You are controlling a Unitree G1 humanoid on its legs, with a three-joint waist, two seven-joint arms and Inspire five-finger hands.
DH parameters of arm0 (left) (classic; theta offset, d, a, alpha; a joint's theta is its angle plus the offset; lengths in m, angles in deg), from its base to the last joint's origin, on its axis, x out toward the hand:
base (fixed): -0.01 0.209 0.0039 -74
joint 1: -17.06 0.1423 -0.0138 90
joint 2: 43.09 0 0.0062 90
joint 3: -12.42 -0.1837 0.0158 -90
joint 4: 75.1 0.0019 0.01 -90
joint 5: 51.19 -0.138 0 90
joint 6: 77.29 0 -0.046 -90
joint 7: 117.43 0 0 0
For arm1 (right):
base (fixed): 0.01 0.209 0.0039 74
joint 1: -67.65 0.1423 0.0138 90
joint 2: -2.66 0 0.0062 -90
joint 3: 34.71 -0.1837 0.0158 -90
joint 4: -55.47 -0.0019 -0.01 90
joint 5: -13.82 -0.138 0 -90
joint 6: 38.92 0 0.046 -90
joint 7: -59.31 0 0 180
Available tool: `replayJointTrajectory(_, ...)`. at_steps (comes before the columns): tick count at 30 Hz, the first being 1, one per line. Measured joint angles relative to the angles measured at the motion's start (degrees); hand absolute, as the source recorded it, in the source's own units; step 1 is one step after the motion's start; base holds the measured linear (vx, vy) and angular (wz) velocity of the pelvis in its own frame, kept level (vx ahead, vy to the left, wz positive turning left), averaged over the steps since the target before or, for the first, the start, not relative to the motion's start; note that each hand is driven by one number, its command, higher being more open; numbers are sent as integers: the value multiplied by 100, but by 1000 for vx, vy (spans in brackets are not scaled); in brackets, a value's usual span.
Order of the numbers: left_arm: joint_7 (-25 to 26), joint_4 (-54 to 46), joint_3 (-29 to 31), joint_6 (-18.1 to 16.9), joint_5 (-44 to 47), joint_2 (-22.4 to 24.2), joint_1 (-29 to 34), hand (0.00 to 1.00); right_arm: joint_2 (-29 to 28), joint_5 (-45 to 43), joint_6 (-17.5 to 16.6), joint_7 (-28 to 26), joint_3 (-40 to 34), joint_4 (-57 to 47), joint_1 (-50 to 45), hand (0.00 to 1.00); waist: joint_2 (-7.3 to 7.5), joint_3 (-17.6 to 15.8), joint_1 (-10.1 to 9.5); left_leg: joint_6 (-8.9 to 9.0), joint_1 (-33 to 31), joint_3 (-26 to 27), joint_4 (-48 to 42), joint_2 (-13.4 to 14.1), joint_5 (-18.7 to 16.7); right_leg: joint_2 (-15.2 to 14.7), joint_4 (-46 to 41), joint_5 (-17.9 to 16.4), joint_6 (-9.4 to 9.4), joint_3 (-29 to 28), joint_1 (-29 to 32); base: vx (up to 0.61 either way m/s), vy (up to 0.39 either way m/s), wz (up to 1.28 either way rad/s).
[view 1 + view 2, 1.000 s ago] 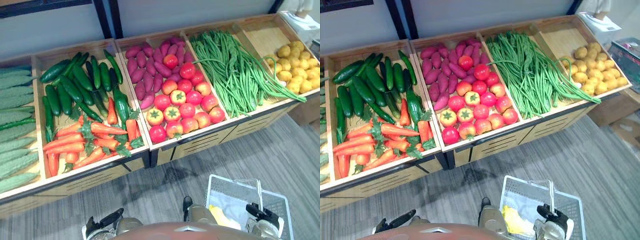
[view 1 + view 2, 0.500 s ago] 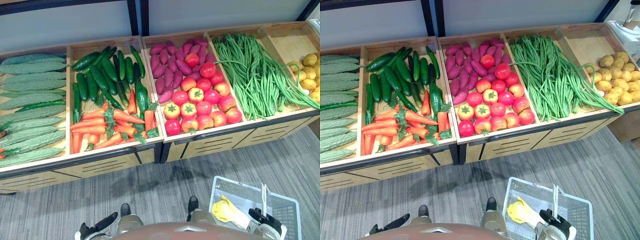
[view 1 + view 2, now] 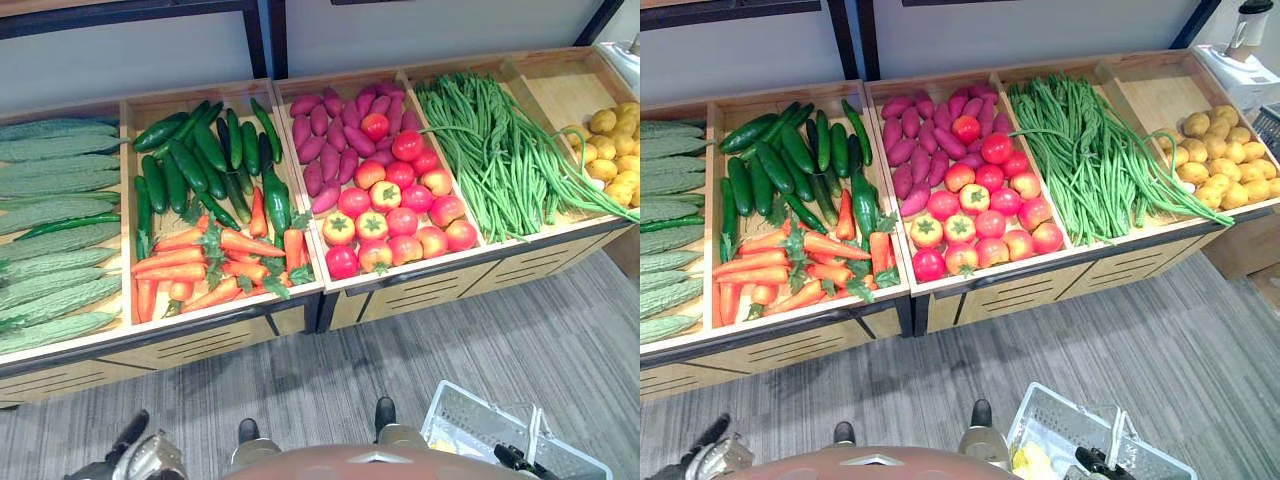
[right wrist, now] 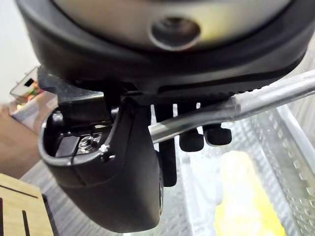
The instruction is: Pick vegetable in the basket
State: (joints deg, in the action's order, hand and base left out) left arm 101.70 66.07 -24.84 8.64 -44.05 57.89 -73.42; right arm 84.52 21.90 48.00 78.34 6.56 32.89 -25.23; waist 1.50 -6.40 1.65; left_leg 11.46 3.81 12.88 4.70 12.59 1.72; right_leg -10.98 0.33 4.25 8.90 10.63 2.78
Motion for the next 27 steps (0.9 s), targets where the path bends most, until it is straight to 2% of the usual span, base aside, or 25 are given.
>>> replayJointTrajectory(4,379,-1362,-4,-5,140,-20,50,100,2,52,-2,1,129,-10,-9,0,82,64,-11,-16,66,12,-39,0,-49,-1,7,-17,-25,2,-92,0,0,0)
replayJointTrajectory(9,755,-3298,-188,84,-1043,-224,188,100,13,71,-73,-1,336,-65,-74,0,91,112,-67,8,37,18,-140,10,-119,4,22,-26,-27,-15,-101,-3,-1,-1)
replayJointTrajectory(12,762,-4239,-603,192,-2223,-704,335,100,58,70,-134,-1,336,-66,-181,0,21,163,-161,10,13,9,-164,13,-120,16,45,-7,-3,-43,-111,2,-1,2)
replayJointTrajectory(13,737,-4319,-676,188,-2412,-810,340,100,74,70,-134,-2,336,-66,-189,0,2,175,-173,10,6,-1,-165,13,-120,16,50,-6,-2,-34,-117,12,-2,9)
replayJointTrajectory(14,676,-4382,-895,180,-2834,-1152,371,100,94,70,-133,-5,337,-115,-191,0,-35,188,-166,8,28,-31,-169,13,-121,10,56,-5,-7,3,-159,6,0,8)
replayJointTrajectory(15,654,-4384,-958,180,-2880,-1235,385,100,94,69,-133,-7,337,-130,-195,0,-42,189,-164,6,40,-35,-169,14,-122,10,58,-6,-7,8,-176,1,-1,6)
replayJointTrajectory(17,313,-4400,-1528,138,-3308,-1792,532,100,105,72,-133,-27,416,-192,-227,0,-65,229,-161,-10,52,-36,-225,9,-168,-3,63,-9,-13,13,-214,0,0,0)
replayJointTrajectory(18,178,-4398,-1674,108,-3443,-1916,573,100,105,74,-133,-52,453,-233,-256,0,-66,230,-162,-11,48,-36,-250,6,-184,-9,64,-11,-15,12,-220,0,0,0)
replayJointTrajectory(20,-443,-4390,-2267,-234,-3710,-2388,756,100,116,75,-134,-148,506,-356,-329,0,-77,261,-131,-39,53,-29,-262,0,-217,-16,73,-24,-37,14,-225,0,0,0)
replayJointTrajectory(24,-1285,-4299,-3066,-697,-3710,-3058,786,100,163,74,-135,-259,511,-525,-422,0,-99,272,-124,-30,61,-23,-256,0,-213,-15,85,-37,-59,19,-219,0,0,0)
replayJointTrajectory(26,-1988,-4114,-3737,-1109,-3677,-3774,790,100,292,73,-135,-338,549,-525,-426,0,-133,294,-93,-16,64,-18,-250,-4,-206,-17,87,-23,-36,18,-218,0,0,0)
replayJointTrajectory(27,-2149,-4109,-3886,-1182,-3676,-3939,809,100,327,73,-135,-359,583,-525,-427,0,-142,301,-67,-14,63,-19,-238,-7,-205,-13,92,-18,-27,15,-219,0,0,0)
